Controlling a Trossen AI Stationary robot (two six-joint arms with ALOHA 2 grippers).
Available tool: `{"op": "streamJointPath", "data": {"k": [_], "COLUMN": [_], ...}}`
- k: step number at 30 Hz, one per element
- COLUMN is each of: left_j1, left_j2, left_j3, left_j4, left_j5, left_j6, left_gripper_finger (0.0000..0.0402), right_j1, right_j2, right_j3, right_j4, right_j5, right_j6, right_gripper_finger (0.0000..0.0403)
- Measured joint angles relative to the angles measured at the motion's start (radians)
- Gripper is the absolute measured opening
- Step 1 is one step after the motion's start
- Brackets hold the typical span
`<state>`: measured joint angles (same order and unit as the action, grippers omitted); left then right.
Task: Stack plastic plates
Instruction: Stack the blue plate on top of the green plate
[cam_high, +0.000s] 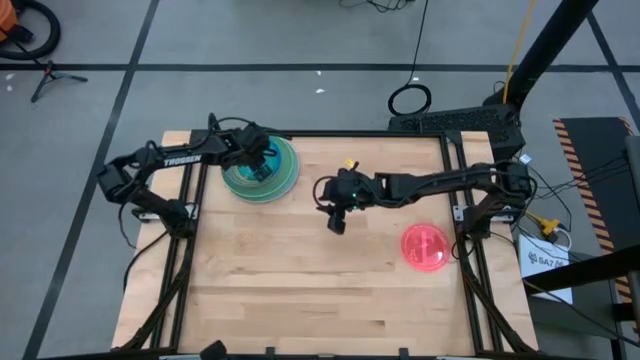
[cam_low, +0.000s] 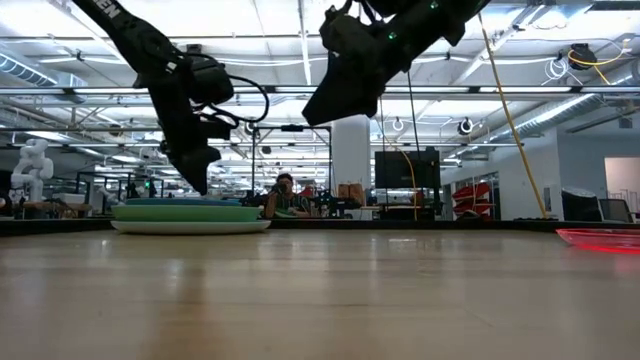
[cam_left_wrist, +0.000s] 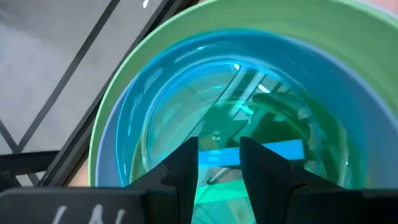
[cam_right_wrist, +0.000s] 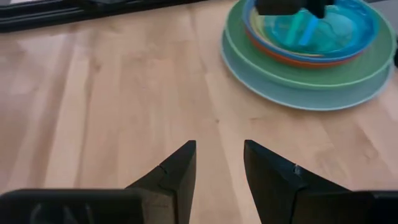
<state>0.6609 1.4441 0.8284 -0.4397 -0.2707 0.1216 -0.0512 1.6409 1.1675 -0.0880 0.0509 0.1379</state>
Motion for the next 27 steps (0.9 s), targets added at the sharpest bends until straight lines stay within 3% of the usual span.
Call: {"op": "streamJointPath", "data": {"k": [15, 27], "left_j1": [0.002, -0.003], "left_j2": [0.029, 0.029], "left_j3": [0.0, -0.034], "left_j4": [0.022, -0.014], "left_j5": [0.033, 0.064], "left_j6": [0.004, -0.083], "left_gripper_finger": [0.0124, 0.0124], "right_j1": [0.092, 0.106], "right_j2": [0.0, 0.001], "right_j3": [0.0, 0.0], "right_j4": [-0.036, -0.059], "right_j5": [0.0, 0.0], "right_j6": [0.0, 0.004], "right_gripper_finger": [0.013, 0.013]}}
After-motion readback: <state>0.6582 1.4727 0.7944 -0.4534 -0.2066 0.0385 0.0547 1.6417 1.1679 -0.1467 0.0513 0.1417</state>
